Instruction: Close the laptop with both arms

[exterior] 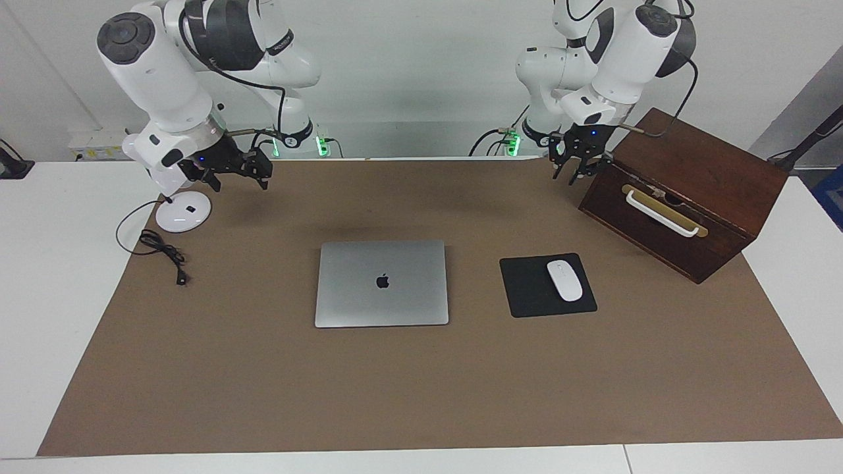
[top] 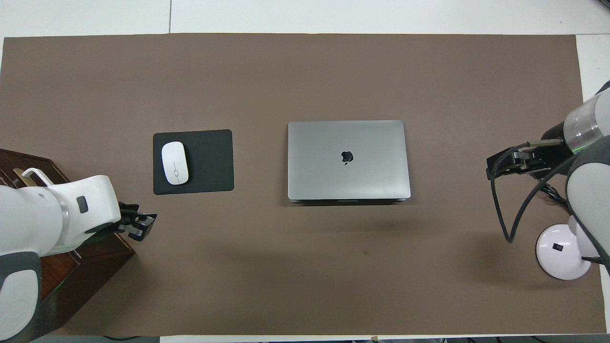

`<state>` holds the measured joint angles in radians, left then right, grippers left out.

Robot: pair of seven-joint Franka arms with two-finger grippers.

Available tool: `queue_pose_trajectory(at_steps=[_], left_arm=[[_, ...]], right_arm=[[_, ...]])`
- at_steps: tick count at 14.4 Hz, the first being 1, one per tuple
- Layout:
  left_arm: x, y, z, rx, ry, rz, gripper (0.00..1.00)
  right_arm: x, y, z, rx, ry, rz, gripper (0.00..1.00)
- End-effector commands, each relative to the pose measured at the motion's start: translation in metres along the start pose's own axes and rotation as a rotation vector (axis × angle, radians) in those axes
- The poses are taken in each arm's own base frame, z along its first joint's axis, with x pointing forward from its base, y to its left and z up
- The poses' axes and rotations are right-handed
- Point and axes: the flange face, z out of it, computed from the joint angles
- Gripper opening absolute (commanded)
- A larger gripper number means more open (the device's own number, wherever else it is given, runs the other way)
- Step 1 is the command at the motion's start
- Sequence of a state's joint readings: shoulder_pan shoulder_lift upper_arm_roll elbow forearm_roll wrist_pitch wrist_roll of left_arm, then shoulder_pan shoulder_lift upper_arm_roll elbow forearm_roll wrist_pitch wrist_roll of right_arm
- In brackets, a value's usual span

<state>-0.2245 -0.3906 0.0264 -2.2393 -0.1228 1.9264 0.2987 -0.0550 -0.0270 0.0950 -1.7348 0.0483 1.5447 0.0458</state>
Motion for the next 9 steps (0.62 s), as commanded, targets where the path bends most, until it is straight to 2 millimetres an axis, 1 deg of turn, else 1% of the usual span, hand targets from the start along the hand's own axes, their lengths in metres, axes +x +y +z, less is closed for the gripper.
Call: queue_pose_trajectory(at_steps=[1,2,4,5,6,8,9], left_arm=[[0.001,-0.022,-0.019,0.007,-0.001,-0.041,1.0],[-0.002,-0.032,-0.023,0.011,0.007,-0.066,1.0],[-0.003,-0.044,-0.034,0.02,0.029,-0.091,1.0],[-0.007,-0.057,-0.042,0.027,0.042,-0.122,1.0],[-0.008,-0.064,-0.053,0.034,0.055,-0.139,1.0],[-0.009,-0.075,-0.071,0.047,0.084,-0.164,1.0],[-0.011,-0.079,-0.074,0.049,0.089,-0.172,1.0]], right_arm=[[-0.003,0.006,0.0,-0.008,0.009,-0.01,1.0],[-0.003,0.006,-0.001,-0.009,0.013,-0.007,1.0],[-0.004,0.004,-0.002,-0.01,0.015,-0.009,1.0],[-0.004,0.003,-0.002,-0.01,0.015,-0.01,1.0],[-0.003,0.004,-0.001,-0.01,0.013,-0.01,1.0],[-0.004,0.005,-0.002,-0.01,0.012,-0.01,1.0],[-0.004,0.006,-0.002,-0.009,0.013,-0.009,1.0]])
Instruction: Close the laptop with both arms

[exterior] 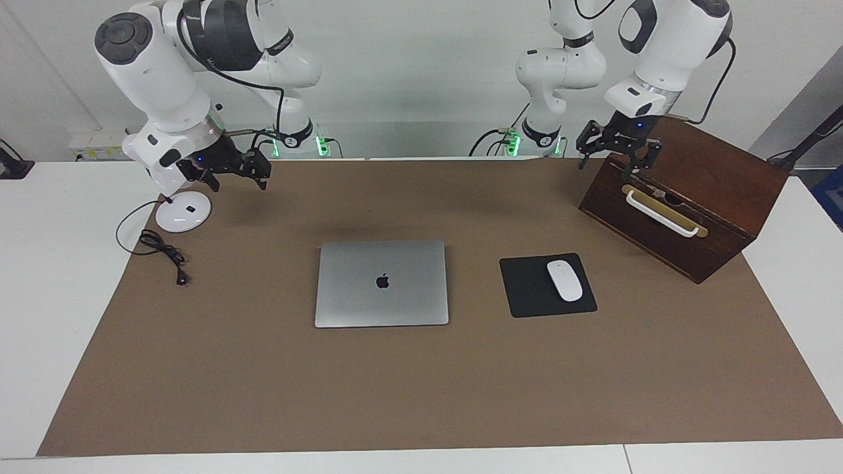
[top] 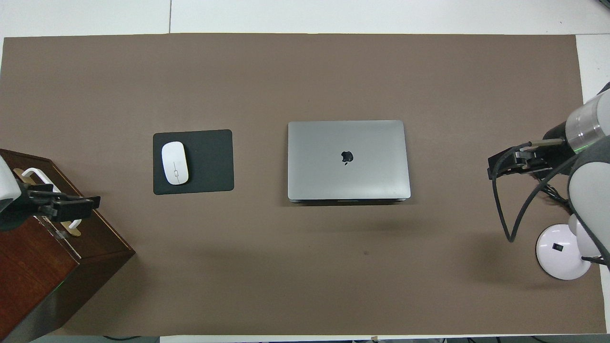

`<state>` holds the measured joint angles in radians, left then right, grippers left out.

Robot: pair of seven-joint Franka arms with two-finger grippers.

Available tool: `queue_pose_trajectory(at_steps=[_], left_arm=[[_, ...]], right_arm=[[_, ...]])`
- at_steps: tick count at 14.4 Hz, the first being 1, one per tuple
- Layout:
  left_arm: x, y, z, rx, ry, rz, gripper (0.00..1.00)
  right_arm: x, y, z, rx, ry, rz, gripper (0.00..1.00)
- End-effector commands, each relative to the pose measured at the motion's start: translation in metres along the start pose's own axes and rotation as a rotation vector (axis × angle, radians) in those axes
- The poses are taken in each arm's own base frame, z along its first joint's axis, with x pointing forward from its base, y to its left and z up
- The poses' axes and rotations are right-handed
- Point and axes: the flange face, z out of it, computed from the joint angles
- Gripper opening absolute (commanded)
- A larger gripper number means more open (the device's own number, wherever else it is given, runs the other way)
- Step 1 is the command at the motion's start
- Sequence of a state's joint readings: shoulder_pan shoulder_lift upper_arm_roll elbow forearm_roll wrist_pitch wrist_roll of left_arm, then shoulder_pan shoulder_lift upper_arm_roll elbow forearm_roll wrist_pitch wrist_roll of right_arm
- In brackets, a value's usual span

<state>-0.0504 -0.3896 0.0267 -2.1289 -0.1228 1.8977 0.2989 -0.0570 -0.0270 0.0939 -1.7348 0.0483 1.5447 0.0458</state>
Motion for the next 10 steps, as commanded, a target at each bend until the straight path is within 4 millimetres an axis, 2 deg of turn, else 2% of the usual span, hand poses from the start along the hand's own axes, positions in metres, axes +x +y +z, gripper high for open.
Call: queue_pose_trajectory(at_steps=[1,10], left_arm=[[0.0031,-0.009,-0.0151,0.006,-0.001,-0.016,1.0],[0.0018,-0.0092,-0.0204,0.03,-0.023,-0.015,1.0]], right_arm=[[-0.0037,0.0034,-0.0017,-0.01,0.013,-0.013,1.0],[-0.0029,0.0037,-0.0017,-0.013,0.019,-0.027,1.0]])
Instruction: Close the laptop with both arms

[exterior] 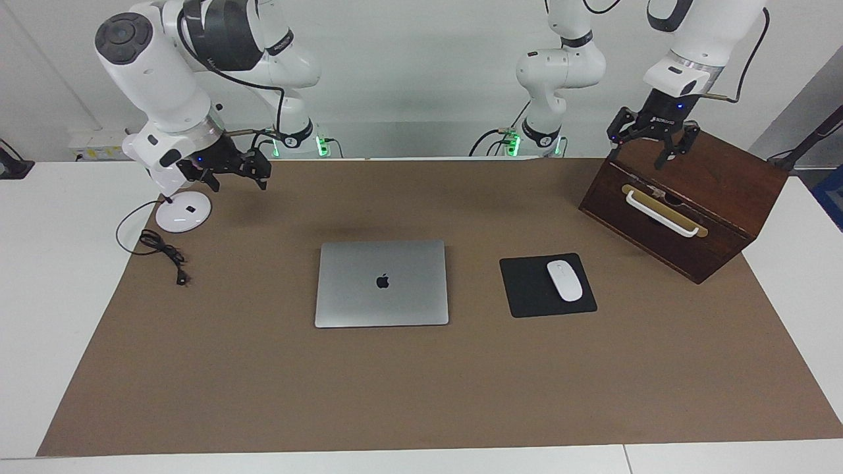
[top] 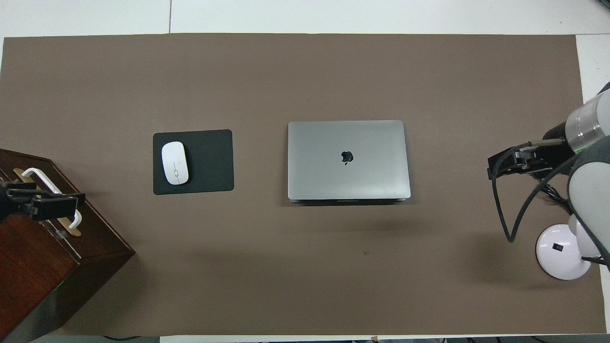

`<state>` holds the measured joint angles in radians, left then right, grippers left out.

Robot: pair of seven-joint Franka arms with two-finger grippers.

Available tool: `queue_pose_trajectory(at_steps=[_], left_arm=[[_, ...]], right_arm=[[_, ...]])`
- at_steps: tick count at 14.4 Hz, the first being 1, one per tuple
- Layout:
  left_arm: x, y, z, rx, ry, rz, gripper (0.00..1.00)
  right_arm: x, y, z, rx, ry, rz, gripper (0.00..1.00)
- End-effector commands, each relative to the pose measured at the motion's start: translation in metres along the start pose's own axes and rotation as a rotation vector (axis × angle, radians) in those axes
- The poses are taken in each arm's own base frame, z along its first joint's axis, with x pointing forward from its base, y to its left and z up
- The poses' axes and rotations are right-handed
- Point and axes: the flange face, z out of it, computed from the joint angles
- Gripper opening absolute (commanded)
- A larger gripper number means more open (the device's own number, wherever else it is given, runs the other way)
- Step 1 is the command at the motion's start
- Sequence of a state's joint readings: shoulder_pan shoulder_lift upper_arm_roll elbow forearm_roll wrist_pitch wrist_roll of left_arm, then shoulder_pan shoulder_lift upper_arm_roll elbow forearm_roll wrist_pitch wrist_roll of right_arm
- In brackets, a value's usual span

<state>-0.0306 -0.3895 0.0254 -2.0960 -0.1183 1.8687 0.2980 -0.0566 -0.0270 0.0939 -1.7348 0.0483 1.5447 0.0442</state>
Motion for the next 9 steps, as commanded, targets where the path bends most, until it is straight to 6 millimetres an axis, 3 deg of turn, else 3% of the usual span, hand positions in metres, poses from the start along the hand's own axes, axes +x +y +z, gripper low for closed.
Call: queue_pose_trajectory(at_steps=[1,5,9], left_arm=[[0.003,-0.002,-0.012,0.038,-0.028,-0.013,1.0],[0.004,-0.002,-0.014,0.045,-0.032,-0.052,1.0],[0.006,-0.002,-0.02,0.084,-0.029,-0.036,1.0]], right_arm=[[-0.002,0.004,-0.001,-0.018,0.022,-0.04,1.0],[0.003,0.015,-0.002,-0.026,0.049,-0.047,1.0],[0.004,0.013,-0.003,-0.057,0.059,-0.061,1.0]])
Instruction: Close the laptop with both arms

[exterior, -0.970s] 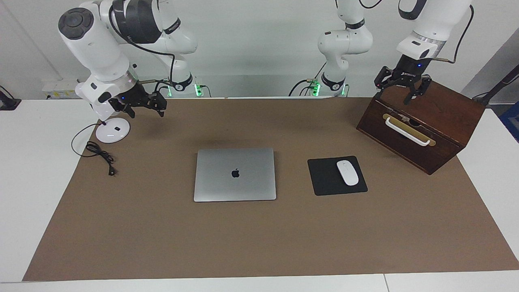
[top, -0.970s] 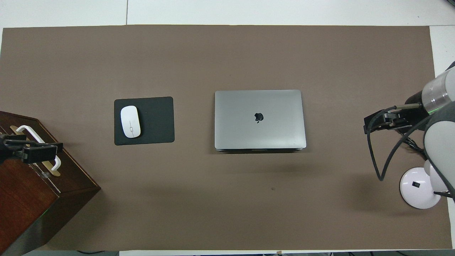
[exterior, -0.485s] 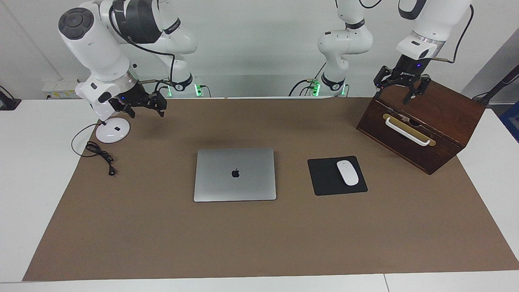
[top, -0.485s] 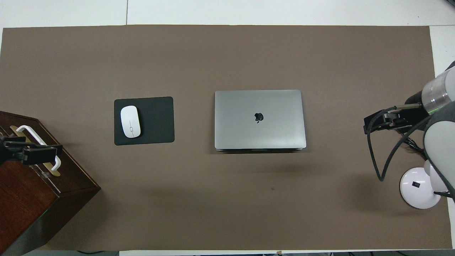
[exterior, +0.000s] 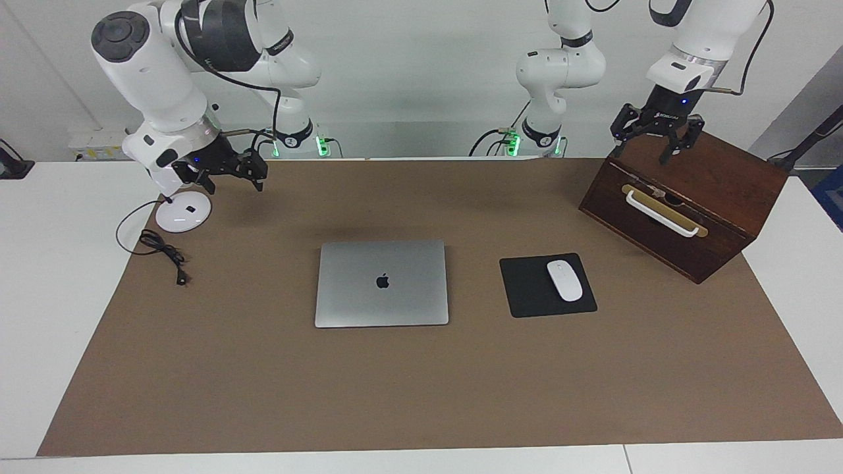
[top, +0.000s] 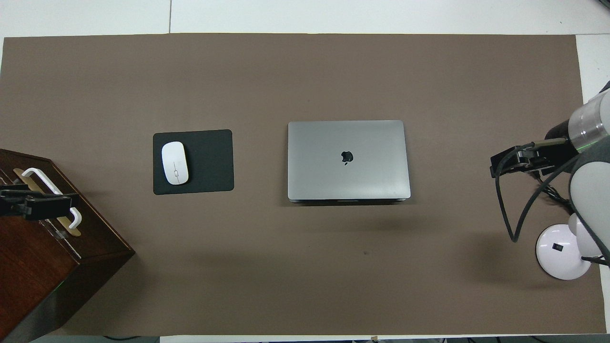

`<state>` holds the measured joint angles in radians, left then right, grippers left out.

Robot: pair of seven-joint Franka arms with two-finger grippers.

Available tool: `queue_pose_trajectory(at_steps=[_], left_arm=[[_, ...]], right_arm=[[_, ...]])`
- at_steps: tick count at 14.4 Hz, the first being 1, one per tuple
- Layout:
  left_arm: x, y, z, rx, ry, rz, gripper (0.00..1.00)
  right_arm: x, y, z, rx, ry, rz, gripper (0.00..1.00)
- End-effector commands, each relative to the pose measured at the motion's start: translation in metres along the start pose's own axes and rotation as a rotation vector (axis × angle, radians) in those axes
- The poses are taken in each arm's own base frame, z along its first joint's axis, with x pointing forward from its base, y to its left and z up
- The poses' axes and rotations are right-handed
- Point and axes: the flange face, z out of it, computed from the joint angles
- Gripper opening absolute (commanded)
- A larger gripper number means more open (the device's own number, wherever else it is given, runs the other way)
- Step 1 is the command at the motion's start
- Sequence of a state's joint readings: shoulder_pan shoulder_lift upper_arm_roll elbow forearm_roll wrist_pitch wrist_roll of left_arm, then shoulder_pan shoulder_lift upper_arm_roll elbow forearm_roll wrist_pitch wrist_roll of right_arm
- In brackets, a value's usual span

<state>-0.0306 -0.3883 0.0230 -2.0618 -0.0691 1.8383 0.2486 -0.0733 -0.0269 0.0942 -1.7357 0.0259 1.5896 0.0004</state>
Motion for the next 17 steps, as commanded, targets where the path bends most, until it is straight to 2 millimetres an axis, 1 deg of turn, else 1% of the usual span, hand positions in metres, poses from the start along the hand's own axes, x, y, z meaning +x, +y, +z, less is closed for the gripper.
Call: queue_pose_trajectory(at_steps=[1,3,4,6,8,10,11,15,17], left_arm=[[0.008,-0.003,-0.004,0.043,-0.025,-0.004,1.0],[0.011,0.001,-0.007,0.044,-0.02,0.004,1.0],[0.012,0.002,-0.007,0.044,-0.02,0.006,1.0],[0.013,0.001,-0.012,0.046,-0.011,0.005,1.0],[0.015,-0.002,-0.015,0.045,-0.016,-0.003,1.0],[0.018,-0.002,-0.019,0.042,-0.027,-0.006,1.0],[0.019,-0.003,-0.022,0.043,-0.022,-0.014,1.0],[0.02,-0.001,-0.023,0.045,-0.015,-0.056,1.0],[0.02,-0.002,-0.023,0.044,-0.016,-0.058,1.0]], right_arm=[[-0.002,0.001,0.001,-0.048,0.014,-0.04,1.0],[-0.001,0.002,-0.001,-0.054,0.015,-0.039,1.0],[-0.001,0.003,-0.004,-0.054,0.023,-0.038,1.0],[-0.001,0.006,-0.009,-0.052,0.026,-0.034,1.0],[-0.001,0.003,-0.01,-0.048,0.031,-0.037,1.0],[-0.003,0.004,-0.021,-0.039,0.048,-0.031,1.0],[-0.003,0.007,-0.023,-0.036,0.045,-0.025,1.0],[-0.003,0.012,-0.023,-0.034,0.047,-0.014,1.0],[-0.003,0.018,-0.023,-0.033,0.053,-0.004,1.0]])
